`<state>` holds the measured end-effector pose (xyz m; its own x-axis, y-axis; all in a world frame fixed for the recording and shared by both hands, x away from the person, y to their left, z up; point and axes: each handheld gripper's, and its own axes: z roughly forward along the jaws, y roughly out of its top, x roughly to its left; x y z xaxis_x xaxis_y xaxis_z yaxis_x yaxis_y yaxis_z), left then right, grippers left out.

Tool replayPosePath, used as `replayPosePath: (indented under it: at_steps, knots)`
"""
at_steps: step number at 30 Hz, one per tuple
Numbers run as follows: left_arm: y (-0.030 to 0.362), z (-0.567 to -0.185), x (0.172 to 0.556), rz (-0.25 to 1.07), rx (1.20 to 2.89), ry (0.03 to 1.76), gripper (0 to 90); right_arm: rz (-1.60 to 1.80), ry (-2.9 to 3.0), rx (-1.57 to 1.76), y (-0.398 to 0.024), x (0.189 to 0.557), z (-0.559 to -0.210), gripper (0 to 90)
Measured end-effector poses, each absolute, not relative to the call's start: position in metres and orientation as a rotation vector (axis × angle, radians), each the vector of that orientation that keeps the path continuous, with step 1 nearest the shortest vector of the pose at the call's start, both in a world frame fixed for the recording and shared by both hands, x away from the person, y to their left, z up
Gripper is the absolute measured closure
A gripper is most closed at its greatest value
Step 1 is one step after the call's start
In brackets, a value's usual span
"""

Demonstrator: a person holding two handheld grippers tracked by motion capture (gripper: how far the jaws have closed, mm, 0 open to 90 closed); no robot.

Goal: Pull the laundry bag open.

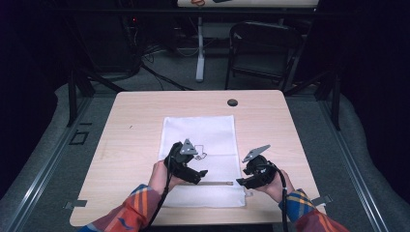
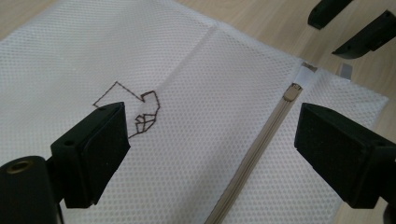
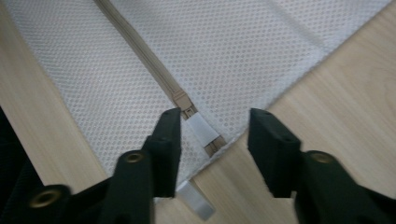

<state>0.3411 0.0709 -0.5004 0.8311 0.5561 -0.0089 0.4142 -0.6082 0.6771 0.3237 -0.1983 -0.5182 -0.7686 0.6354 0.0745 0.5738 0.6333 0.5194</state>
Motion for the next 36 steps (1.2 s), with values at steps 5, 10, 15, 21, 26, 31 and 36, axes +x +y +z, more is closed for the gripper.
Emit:
replayPosePath:
  at_steps: [5,10,15,21,26,31,36]
  knots:
    - [0.055,-0.510,0.342,0.202,2.330,0.655,15.2,0.791,2.772,0.995,-0.193,0.326,-0.523,77.5]
    - [0.038,-0.519,0.343,0.169,2.371,0.581,16.8,0.790,2.784,0.998,-0.191,0.330,-0.529,85.5]
    - [0.029,-0.524,0.343,0.133,2.375,0.542,18.3,0.786,2.791,0.997,-0.191,0.332,-0.533,88.0]
    - [0.013,-0.532,0.342,0.033,2.384,0.481,34.5,0.764,2.816,0.995,-0.190,0.333,-0.537,88.5]
    - [-0.001,-0.540,0.339,0.009,2.418,0.430,47.1,0.730,2.833,1.004,-0.189,0.336,-0.546,88.5]
    - [-0.010,-0.549,0.341,-0.006,2.447,0.410,56.2,0.771,2.832,1.040,-0.188,0.337,-0.553,88.9]
    - [-0.015,-0.562,0.343,-0.049,2.461,0.425,67.7,0.772,2.833,1.053,-0.189,0.337,-0.556,89.2]
